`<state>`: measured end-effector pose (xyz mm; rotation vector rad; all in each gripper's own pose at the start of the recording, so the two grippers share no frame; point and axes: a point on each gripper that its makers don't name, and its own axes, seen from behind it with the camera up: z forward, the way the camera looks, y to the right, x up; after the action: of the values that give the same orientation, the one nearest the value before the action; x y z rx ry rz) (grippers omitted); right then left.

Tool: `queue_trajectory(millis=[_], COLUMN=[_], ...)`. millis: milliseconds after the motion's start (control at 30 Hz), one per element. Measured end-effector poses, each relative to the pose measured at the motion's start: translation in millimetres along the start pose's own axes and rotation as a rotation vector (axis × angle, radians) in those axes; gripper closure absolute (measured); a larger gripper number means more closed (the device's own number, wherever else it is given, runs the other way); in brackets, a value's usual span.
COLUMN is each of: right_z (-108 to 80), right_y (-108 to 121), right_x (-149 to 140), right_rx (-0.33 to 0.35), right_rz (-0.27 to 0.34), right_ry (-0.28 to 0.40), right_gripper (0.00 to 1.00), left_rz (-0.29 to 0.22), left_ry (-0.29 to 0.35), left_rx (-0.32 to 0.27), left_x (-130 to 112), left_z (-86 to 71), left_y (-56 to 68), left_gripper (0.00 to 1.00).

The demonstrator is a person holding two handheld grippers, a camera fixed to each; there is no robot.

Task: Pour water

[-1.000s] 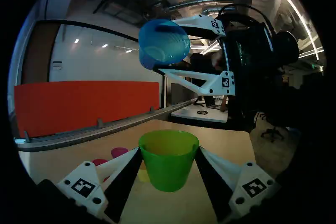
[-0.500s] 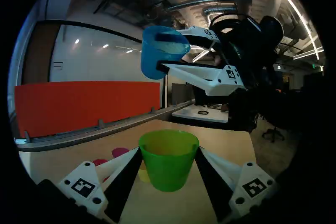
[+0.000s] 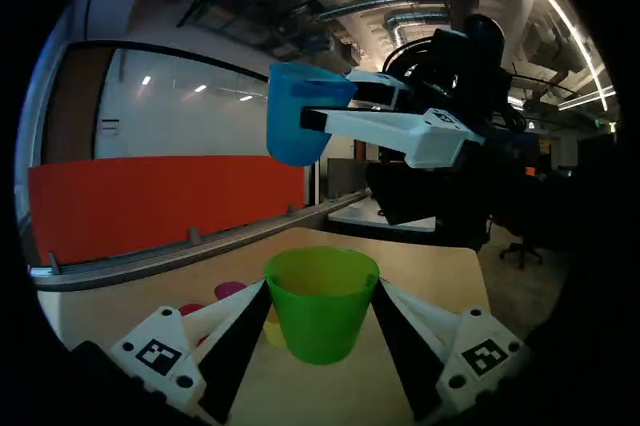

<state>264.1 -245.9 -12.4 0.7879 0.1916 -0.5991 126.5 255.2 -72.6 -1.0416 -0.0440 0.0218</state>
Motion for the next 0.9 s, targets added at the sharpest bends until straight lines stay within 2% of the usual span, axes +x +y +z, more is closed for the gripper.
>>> queue_trajectory(millis=[367, 533, 733, 900], right_z=[-1.4, -2.6, -5.0, -7.4], right_y=[-18, -23, -25, -22], right_x=[-4, -1, 1, -3], right_rx=[0.053, 0.071, 0.089, 0.074], right_rz=[0.297, 0.41, 0.496, 0.513], right_ry=[-0.034, -0.034, -0.03, -0.036], right_gripper=[0.12, 0.12, 0.12, 0.12], left_rz=[0.008, 0.01, 0.01, 0.012], left_ry=[-0.006, -0.007, -0.008, -0.01], left_rx=[0.007, 0.007, 0.01, 0.014], left_x=[2, 2, 3, 4], left_z=[-1.3, -1.0, -1.0, -1.2], left_y=[-2.8, -2.5, -4.2, -5.7], left_gripper=[0.15, 0.15, 0.15, 0.15])
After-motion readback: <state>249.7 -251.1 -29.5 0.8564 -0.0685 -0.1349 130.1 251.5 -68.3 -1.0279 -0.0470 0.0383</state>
